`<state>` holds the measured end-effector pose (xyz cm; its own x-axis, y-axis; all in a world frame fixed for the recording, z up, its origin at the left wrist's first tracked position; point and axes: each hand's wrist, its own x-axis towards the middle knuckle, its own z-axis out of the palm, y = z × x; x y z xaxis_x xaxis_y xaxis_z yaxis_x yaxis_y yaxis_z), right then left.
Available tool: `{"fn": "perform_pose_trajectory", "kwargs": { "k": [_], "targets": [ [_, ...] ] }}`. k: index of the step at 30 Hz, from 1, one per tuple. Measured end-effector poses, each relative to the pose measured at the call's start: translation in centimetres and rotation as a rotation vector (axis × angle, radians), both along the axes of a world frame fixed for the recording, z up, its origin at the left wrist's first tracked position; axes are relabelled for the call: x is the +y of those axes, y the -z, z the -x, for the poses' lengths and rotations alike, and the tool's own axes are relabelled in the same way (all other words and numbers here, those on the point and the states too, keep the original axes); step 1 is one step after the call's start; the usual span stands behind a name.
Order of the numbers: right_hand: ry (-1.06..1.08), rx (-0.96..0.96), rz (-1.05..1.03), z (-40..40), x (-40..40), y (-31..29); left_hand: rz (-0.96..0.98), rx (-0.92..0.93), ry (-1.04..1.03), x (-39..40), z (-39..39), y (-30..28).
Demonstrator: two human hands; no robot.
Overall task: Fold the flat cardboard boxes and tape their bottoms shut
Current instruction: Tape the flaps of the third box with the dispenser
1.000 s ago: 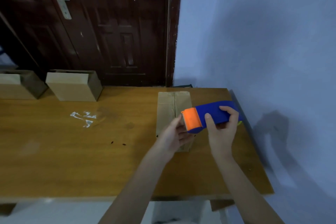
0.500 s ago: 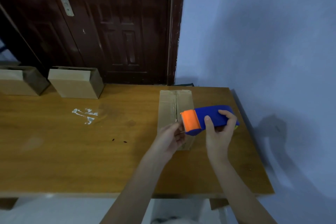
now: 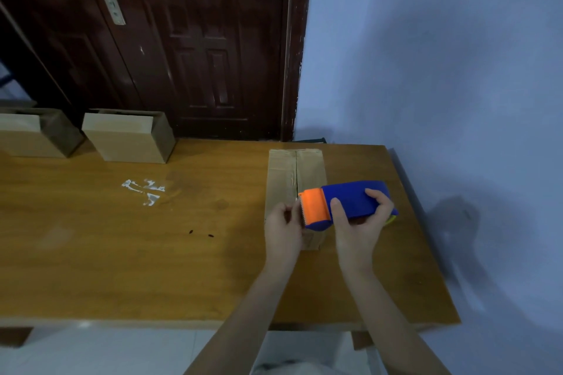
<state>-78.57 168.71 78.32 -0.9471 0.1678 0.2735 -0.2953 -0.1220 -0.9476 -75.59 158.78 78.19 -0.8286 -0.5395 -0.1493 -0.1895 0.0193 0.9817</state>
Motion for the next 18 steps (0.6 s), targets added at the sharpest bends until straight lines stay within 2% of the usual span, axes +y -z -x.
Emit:
{"fn": "perform_pose_trajectory", "kwargs": {
  "k": [2,4,13,18],
  "targets": [
    [0.012,-0.007,-0.006,-0.1,-0.3,0.3,0.291,0.041,-0.024,0.0,-0.2,0.3],
    [0.031,0.006,-0.025,-0.3,-0.7,0.6,0.384,0.06,-0.047,-0.4,-0.4,0.8],
    [0.101,-0.161,0.067,0.0,-2.9,1.3,0.374,-0.012,-0.062,-2.3,-1.1,2.9],
    [0.138,-0.232,0.092,0.6,-2.9,0.5,0.45,-0.074,-0.128,-2.8,-1.6,2.4]
  ]
}}
